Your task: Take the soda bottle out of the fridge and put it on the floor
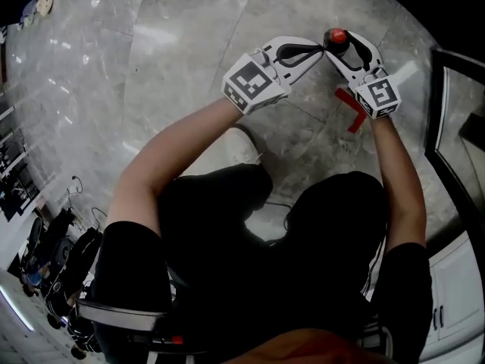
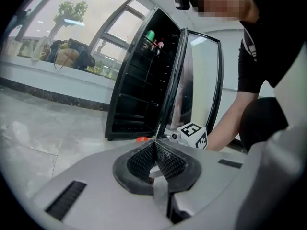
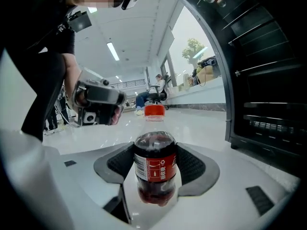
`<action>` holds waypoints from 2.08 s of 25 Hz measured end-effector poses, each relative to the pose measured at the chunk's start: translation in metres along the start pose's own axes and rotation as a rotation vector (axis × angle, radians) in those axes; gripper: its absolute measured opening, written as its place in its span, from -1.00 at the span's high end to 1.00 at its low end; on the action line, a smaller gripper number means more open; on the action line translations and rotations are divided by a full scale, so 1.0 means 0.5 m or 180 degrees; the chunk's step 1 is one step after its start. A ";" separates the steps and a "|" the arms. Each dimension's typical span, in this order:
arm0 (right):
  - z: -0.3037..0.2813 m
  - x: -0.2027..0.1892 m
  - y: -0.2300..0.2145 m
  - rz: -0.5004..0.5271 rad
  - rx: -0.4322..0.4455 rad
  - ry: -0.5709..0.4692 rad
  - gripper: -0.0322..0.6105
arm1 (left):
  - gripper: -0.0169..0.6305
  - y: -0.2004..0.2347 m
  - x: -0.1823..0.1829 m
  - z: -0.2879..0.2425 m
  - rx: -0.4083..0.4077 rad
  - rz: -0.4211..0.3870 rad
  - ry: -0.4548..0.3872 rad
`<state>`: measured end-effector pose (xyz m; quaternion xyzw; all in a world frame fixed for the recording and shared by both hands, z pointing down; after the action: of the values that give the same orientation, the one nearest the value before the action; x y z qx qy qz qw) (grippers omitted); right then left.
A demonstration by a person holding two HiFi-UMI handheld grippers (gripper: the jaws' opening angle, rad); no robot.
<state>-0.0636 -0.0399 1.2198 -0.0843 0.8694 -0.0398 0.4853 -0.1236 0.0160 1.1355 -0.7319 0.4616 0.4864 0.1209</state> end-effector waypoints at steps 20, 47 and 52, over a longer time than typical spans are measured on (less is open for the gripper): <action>0.033 -0.098 0.045 0.0122 0.0036 0.0235 0.00 | 0.94 -0.007 0.041 0.033 0.0093 -0.0004 -0.0118; 0.754 0.880 0.431 -0.0278 -0.0116 -0.0499 0.87 | 0.94 -0.509 0.733 0.633 -0.0136 -0.0500 -0.0143; 0.890 1.105 0.519 -0.0418 -0.0309 -0.0400 0.87 | 0.94 -0.594 0.924 0.781 -0.0272 -0.0322 -0.0346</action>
<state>0.0023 0.1183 0.4840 -0.1668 0.8307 -0.0241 0.5305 -0.0757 0.1643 0.4799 -0.7313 0.3955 0.5381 0.1388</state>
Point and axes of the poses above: the fingertips, and each gripper's own axes: z backward along the fingers, y to its left, x out of its top, the point moved 3 cm from there along z, backward along the fingers, and after that the axes turned 14 degrees about y, right-handed, at the moved point
